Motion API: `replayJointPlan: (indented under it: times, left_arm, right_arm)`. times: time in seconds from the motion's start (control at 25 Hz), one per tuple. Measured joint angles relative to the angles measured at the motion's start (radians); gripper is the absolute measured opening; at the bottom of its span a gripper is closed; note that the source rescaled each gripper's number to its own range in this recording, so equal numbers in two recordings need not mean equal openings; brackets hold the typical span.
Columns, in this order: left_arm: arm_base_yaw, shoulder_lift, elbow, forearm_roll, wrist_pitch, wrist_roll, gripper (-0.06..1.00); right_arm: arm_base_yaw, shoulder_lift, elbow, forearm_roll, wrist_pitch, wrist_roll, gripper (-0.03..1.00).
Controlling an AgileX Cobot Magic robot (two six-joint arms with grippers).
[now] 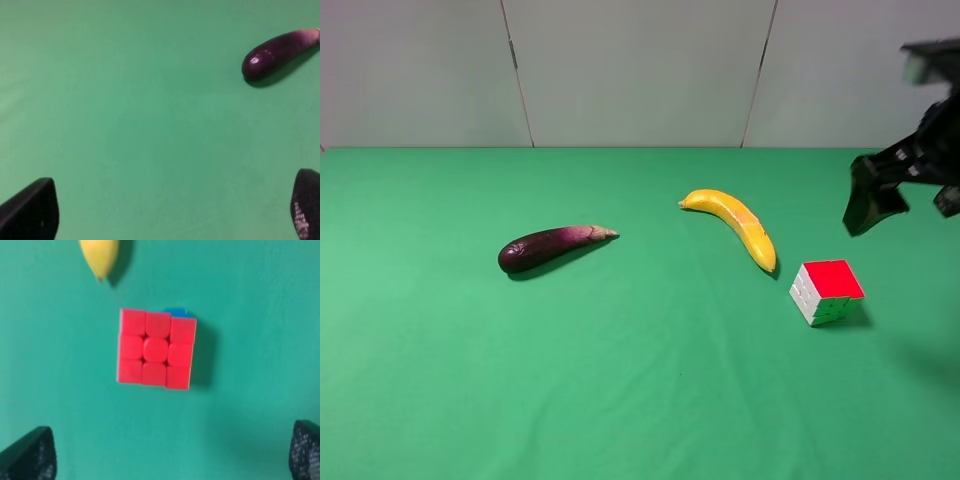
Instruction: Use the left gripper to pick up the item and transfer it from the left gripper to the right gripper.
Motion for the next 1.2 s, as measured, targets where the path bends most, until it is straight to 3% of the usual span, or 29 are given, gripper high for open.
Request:
replayJointPlan:
  times: [0.32,0.84,1.2]
  left_arm:
    - [0.0,0.0,0.0,0.0,0.0,0.0,0.8]
    - [0.0,0.0,0.0,0.0,0.0,0.0,0.8]
    - [0.0,0.0,0.0,0.0,0.0,0.0,0.8]
  right_arm:
    - [0.0,-0.322,0.095,0.079,0.009,0.006,1.0]
    - [0.0,-0.995,0.381,0.082,0.005,0.007,1.0]
    - [0.0,-1.28,0.471,0.082,-0.018,0.0,1.0]
